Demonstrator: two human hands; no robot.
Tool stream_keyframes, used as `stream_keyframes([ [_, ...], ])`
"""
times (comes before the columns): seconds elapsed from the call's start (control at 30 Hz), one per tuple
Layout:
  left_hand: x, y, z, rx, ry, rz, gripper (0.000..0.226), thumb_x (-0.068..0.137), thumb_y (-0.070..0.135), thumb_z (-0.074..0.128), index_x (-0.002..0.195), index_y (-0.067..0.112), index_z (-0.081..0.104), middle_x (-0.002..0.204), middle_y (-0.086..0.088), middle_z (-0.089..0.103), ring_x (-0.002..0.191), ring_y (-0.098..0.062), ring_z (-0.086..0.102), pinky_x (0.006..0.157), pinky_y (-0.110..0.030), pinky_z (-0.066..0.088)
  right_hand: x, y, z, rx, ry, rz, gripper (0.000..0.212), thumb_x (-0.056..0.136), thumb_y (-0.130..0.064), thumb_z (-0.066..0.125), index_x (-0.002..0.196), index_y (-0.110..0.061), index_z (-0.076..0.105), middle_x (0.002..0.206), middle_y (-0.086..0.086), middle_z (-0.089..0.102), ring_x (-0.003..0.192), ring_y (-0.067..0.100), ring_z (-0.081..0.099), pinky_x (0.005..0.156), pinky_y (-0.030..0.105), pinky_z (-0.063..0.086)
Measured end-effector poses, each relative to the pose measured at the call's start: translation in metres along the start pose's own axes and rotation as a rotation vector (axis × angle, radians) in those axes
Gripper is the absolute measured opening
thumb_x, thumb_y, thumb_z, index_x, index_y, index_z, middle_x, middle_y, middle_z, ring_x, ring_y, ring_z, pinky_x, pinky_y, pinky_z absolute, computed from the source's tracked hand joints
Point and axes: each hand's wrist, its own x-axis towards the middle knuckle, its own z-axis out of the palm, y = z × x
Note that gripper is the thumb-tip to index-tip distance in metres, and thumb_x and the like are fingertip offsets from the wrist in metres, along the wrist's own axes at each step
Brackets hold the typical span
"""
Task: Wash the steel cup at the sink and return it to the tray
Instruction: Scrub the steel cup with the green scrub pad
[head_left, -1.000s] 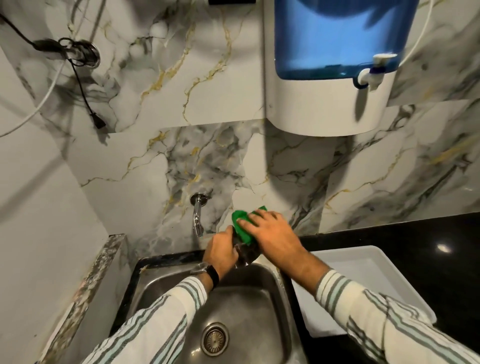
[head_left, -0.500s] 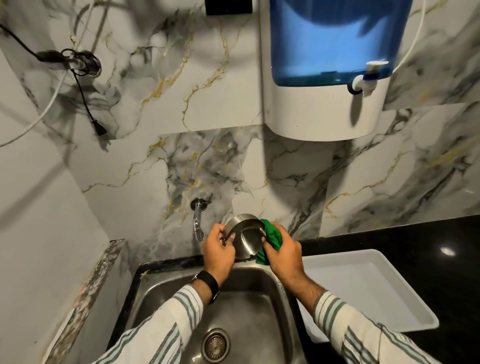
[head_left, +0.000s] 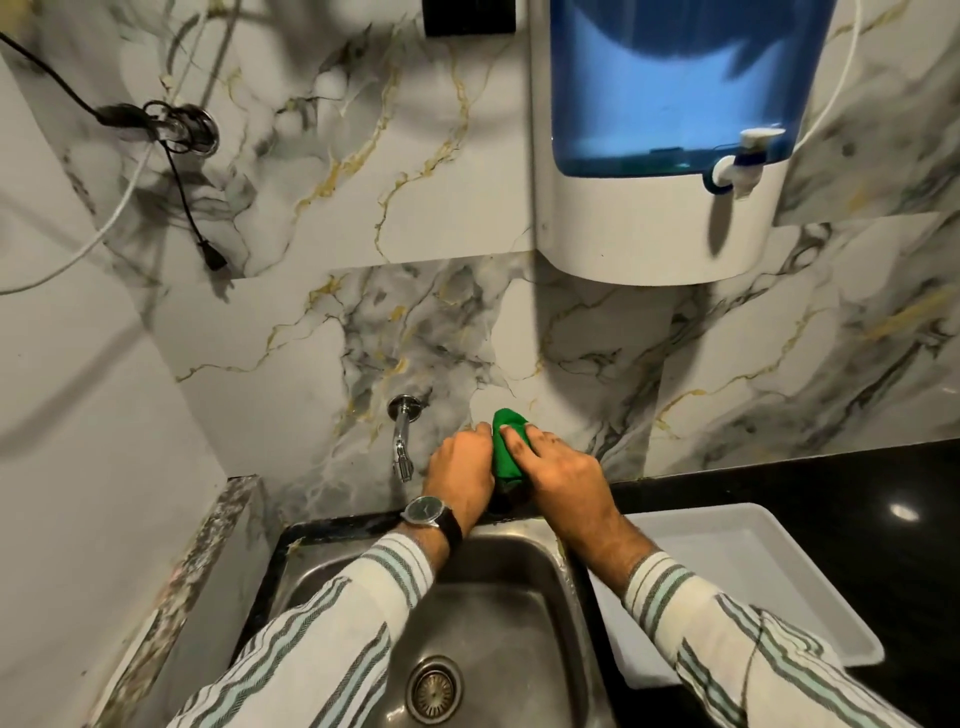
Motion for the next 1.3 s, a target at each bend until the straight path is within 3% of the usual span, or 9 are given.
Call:
stream_keyframes([
  [0.17,-0.007,-0.009,0.017,-0.313,0.146,-0.147,0.027,0.093,-0.003,0.060,0.114,0.011,0.071,0.102,-0.011,0.078,0.093,-0.031,0.074,0.083,-0.037,0.063,-0.011,-0.016,0.008,0.540,-0.045,0.679,0.073,0.087,-0.011,0.084,0.154,-0.023,0.059,0.140,0.001,0.074,0.123,0.021,0.073,0.110,0.030,0.054],
  [0.4,-0.016,-0.007,0.038,-0.842,0.306,-0.506,0.009,0.097,-0.004,0.070,0.096,0.005,0.071,0.080,-0.002,0.069,0.084,-0.025,0.069,0.084,-0.034,0.060,-0.006,-0.030,0.022,0.910,-0.126,1.395,0.040,0.085,-0.022,0.088,0.124,-0.016,0.078,0.104,0.005,0.081,0.097,0.024,0.074,0.086,0.025,0.049],
  [0.53,-0.020,-0.009,0.041,-0.770,0.283,-0.465,0.011,0.098,0.008,0.074,0.091,0.015,0.069,0.077,0.004,0.069,0.077,-0.020,0.067,0.084,-0.039,0.063,-0.005,-0.026,0.022,0.844,-0.129,1.275,0.046,0.091,-0.017,0.083,0.136,-0.016,0.073,0.123,0.006,0.080,0.118,0.028,0.075,0.093,0.024,0.051],
  [0.63,-0.018,-0.014,0.034,-0.451,0.205,-0.251,0.033,0.094,0.006,0.071,0.126,0.017,0.071,0.112,-0.006,0.081,0.103,-0.027,0.075,0.095,-0.041,0.063,-0.003,-0.013,0.012,0.662,-0.174,0.875,0.065,0.091,-0.004,0.077,0.152,-0.020,0.060,0.142,0.003,0.071,0.132,0.024,0.068,0.117,0.029,0.049],
  [0.77,-0.006,-0.014,0.025,-0.329,0.068,-0.047,0.026,0.089,0.000,0.063,0.105,0.018,0.073,0.097,-0.008,0.078,0.090,-0.030,0.075,0.077,-0.037,0.062,0.000,-0.008,0.006,0.452,-0.189,0.495,0.077,0.085,0.001,0.079,0.156,-0.019,0.056,0.148,0.004,0.068,0.133,0.025,0.068,0.120,0.038,0.051],
  [0.87,-0.003,-0.011,0.026,-0.376,0.113,-0.100,0.025,0.086,-0.003,0.067,0.102,0.014,0.075,0.096,-0.006,0.078,0.085,-0.023,0.071,0.078,-0.038,0.063,-0.004,-0.013,0.009,0.533,-0.081,0.643,0.076,0.086,0.003,0.074,0.156,-0.024,0.056,0.143,0.002,0.072,0.128,0.023,0.070,0.116,0.034,0.054],
  [1.0,-0.007,0.002,0.033,-0.484,0.282,-0.207,0.033,0.080,-0.011,0.065,0.100,0.015,0.070,0.087,0.009,0.065,0.080,-0.014,0.061,0.067,-0.016,0.047,-0.015,-0.032,0.019,0.686,-0.038,1.035,0.071,0.094,-0.011,0.077,0.159,-0.024,0.050,0.136,0.007,0.073,0.124,0.026,0.071,0.110,0.042,0.058],
  [1.17,-0.009,0.023,0.042,-0.633,0.366,-0.328,0.026,0.085,-0.013,0.062,0.097,0.010,0.060,0.092,-0.008,0.069,0.087,-0.029,0.065,0.080,-0.042,0.058,-0.034,-0.065,0.034,1.442,-0.006,1.542,0.022,0.092,-0.014,0.083,0.113,-0.013,0.076,0.112,0.015,0.083,0.102,0.032,0.080,0.081,0.037,0.065],
  [1.3,-0.003,0.020,0.045,-0.726,0.399,-0.431,0.023,0.090,-0.007,0.068,0.094,0.014,0.060,0.087,-0.002,0.067,0.083,-0.023,0.064,0.076,-0.034,0.052,-0.046,-0.062,0.038,1.815,-0.117,1.579,0.027,0.092,0.005,0.077,0.116,-0.006,0.075,0.112,0.020,0.083,0.110,0.042,0.078,0.099,0.058,0.062],
])
